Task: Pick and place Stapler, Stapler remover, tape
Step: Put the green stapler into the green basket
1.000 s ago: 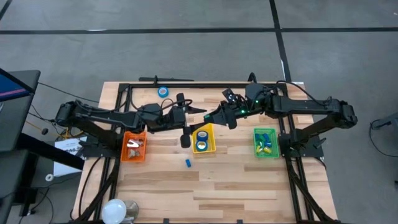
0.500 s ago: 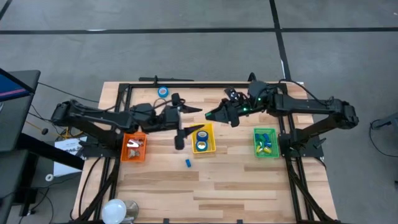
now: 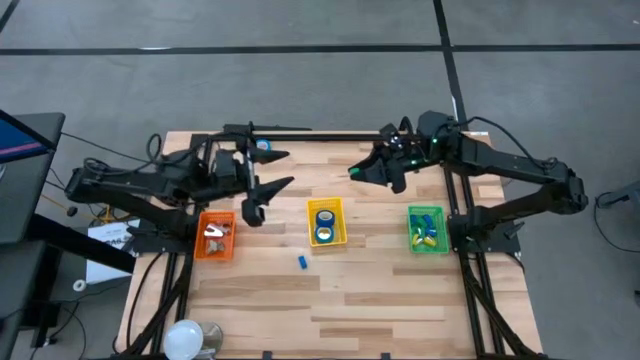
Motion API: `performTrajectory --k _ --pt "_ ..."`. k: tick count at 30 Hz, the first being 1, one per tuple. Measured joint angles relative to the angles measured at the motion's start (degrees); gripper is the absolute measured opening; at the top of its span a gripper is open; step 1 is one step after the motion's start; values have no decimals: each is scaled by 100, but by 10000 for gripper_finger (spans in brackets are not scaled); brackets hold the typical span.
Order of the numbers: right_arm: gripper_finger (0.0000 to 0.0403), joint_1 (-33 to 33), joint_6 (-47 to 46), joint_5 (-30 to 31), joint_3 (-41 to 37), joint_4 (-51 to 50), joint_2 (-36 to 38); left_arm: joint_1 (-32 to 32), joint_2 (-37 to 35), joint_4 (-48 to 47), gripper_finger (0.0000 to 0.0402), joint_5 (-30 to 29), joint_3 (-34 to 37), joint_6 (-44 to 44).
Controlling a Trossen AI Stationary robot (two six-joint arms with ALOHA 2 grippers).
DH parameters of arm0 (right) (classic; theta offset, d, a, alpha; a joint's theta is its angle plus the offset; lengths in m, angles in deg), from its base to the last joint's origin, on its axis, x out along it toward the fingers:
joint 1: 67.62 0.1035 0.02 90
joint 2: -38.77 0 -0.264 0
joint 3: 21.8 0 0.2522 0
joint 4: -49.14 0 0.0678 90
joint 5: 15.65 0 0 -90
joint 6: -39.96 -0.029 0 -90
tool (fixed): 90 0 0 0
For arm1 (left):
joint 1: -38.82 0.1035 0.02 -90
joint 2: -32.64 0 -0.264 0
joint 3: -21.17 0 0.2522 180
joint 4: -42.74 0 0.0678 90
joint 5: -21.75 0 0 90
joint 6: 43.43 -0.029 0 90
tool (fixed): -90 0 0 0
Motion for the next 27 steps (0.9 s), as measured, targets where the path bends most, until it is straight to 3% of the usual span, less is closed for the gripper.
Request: performTrajectory --k 11,17,27 --pt "189 -265 1174 -131 0 -1899 550 0 -76 -273 229 -209 0 50" --pt "179 -384 1790 -129 0 -2970 928 0 -76 -284 221 -312 0 88" --pt "188 -394 2007 -139 2 -3491 1624 22 -76 -287 214 -315 0 88"
